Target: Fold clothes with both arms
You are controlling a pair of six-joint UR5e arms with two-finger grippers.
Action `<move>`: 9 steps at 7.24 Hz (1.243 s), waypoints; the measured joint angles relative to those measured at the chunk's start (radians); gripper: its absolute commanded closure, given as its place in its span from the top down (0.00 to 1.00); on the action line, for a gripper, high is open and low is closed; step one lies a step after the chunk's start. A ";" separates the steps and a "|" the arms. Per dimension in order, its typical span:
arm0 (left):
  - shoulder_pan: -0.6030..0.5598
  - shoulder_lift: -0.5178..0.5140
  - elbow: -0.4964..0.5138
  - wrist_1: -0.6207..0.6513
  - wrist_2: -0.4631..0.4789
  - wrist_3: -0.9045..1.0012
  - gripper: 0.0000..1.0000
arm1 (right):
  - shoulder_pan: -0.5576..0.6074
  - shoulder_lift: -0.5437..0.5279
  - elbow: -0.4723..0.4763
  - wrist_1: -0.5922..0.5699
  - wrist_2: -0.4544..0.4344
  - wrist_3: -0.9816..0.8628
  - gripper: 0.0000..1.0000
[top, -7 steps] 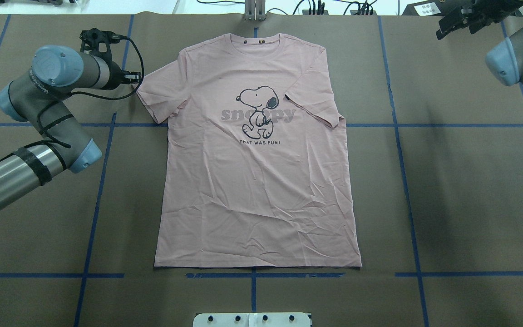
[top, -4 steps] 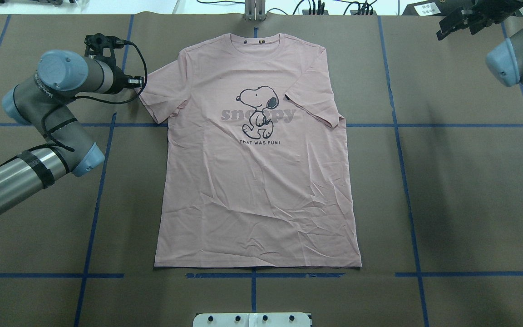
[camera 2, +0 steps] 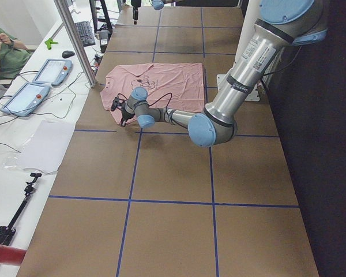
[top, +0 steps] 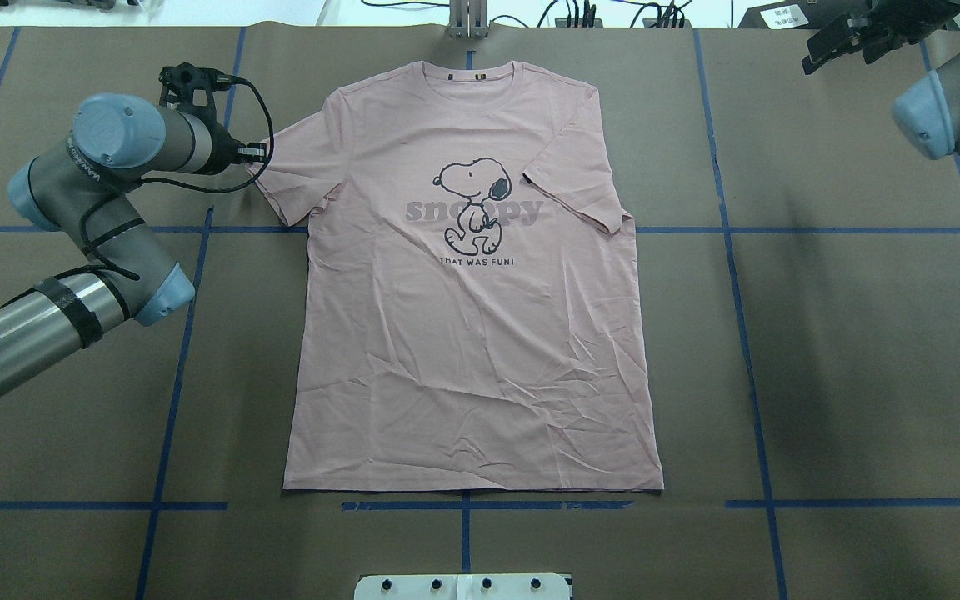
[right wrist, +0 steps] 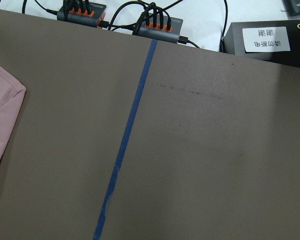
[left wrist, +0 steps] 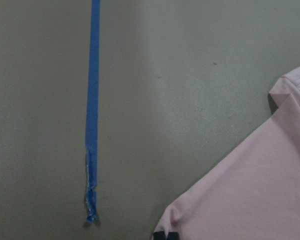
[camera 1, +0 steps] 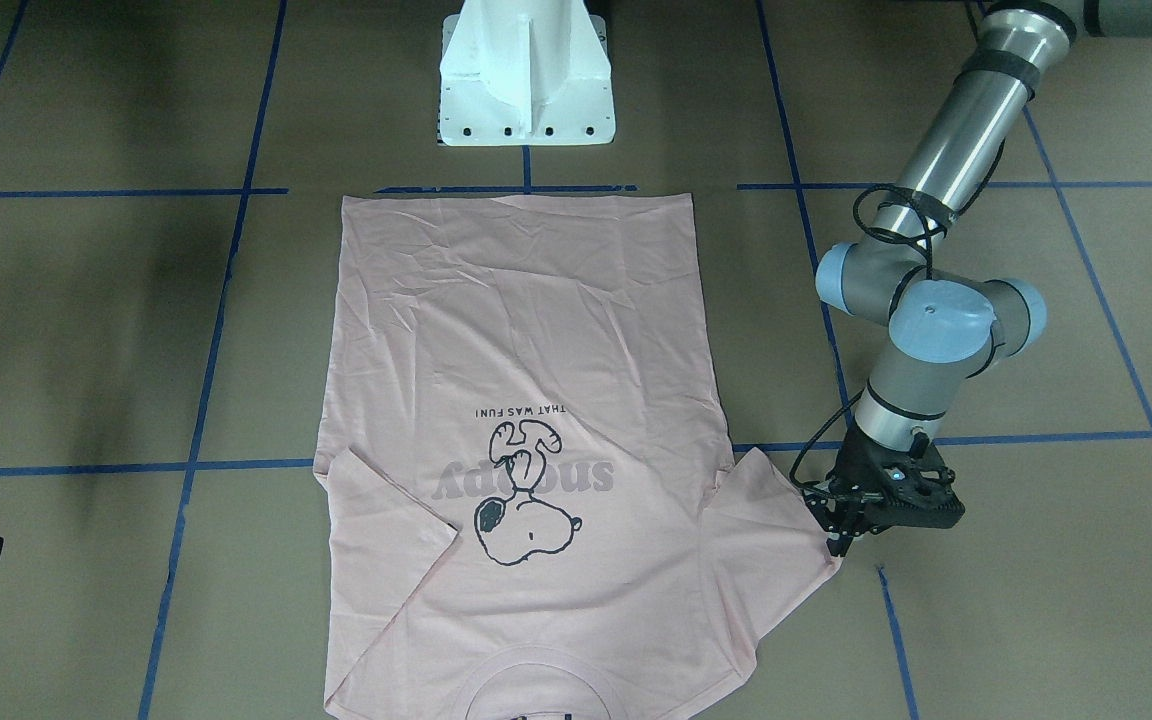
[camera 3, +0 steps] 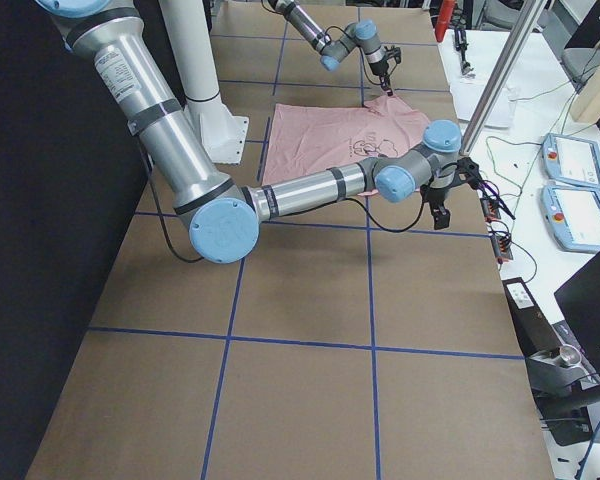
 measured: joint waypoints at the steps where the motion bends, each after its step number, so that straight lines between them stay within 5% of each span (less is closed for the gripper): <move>1: 0.000 -0.003 -0.039 0.028 -0.004 0.000 0.00 | 0.000 -0.002 0.002 0.000 0.000 0.000 1.00; 5: 0.025 -0.159 -0.164 0.408 -0.001 -0.107 0.00 | -0.001 -0.012 0.012 0.000 0.000 0.002 1.00; 6: 0.051 -0.213 -0.150 0.483 0.010 -0.148 0.37 | -0.001 -0.012 0.013 0.000 -0.001 0.002 1.00; 7: 0.076 -0.259 -0.121 0.532 0.032 -0.170 0.99 | -0.001 -0.012 0.013 0.000 -0.001 0.002 1.00; 9: 0.093 -0.275 -0.111 0.556 0.050 -0.077 1.00 | -0.001 -0.012 0.016 0.000 -0.001 0.003 1.00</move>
